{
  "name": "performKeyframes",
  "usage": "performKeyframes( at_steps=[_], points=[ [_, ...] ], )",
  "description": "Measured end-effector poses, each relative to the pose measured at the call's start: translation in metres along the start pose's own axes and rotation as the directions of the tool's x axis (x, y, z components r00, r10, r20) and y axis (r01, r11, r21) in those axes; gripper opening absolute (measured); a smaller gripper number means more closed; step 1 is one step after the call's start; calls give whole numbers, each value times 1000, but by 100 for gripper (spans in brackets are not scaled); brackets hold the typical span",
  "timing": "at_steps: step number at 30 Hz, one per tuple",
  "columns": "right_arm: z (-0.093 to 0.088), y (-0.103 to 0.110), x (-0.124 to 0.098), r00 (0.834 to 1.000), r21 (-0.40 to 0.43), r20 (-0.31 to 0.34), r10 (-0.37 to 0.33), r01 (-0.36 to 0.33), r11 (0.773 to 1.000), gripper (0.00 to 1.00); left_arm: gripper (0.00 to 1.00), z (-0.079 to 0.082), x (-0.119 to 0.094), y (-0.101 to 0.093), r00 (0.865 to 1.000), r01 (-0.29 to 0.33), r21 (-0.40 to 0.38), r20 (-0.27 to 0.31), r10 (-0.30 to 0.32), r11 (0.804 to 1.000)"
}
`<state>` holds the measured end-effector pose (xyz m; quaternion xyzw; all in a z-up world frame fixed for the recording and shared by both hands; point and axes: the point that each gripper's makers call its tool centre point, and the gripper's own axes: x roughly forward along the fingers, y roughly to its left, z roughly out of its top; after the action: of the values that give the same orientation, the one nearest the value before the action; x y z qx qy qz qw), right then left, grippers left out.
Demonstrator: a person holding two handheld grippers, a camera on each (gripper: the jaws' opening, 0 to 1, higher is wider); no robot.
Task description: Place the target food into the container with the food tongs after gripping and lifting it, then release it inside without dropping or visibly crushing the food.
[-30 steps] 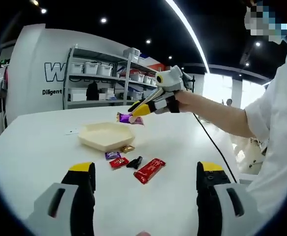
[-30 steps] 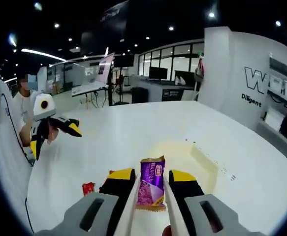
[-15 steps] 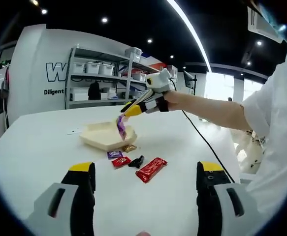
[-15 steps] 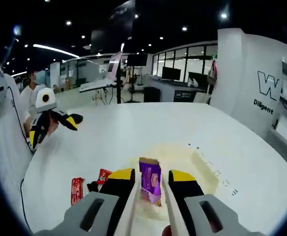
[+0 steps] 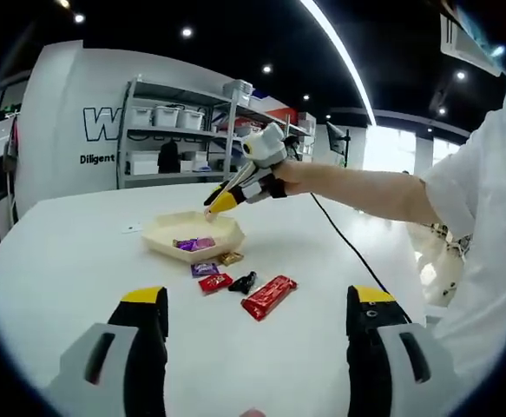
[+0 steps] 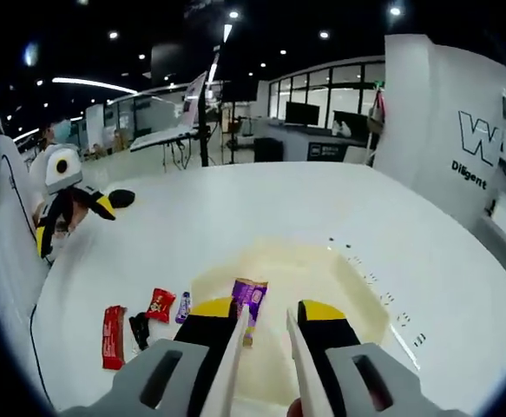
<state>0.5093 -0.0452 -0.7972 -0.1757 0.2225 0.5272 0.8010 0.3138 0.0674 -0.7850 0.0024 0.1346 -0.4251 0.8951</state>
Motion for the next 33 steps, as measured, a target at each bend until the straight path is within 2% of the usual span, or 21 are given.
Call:
performKeyframes(
  at_steps=[9,17,33],
  points=[
    [-5,11,19,999,-20,-50,18,-19,1000,22,83,0,1,-1,1000,5,2,-1,-5,1000],
    [-3,10,31,998,-16,-57,19,-20,1000,22,83,-2,-2,0,1000,0,-3,-1,0,1000],
    [-11,7,44,994,57,-108,-12,18,998,23,83,-4,-5,3,1000,-5,-10,5,5,1000]
  ],
)
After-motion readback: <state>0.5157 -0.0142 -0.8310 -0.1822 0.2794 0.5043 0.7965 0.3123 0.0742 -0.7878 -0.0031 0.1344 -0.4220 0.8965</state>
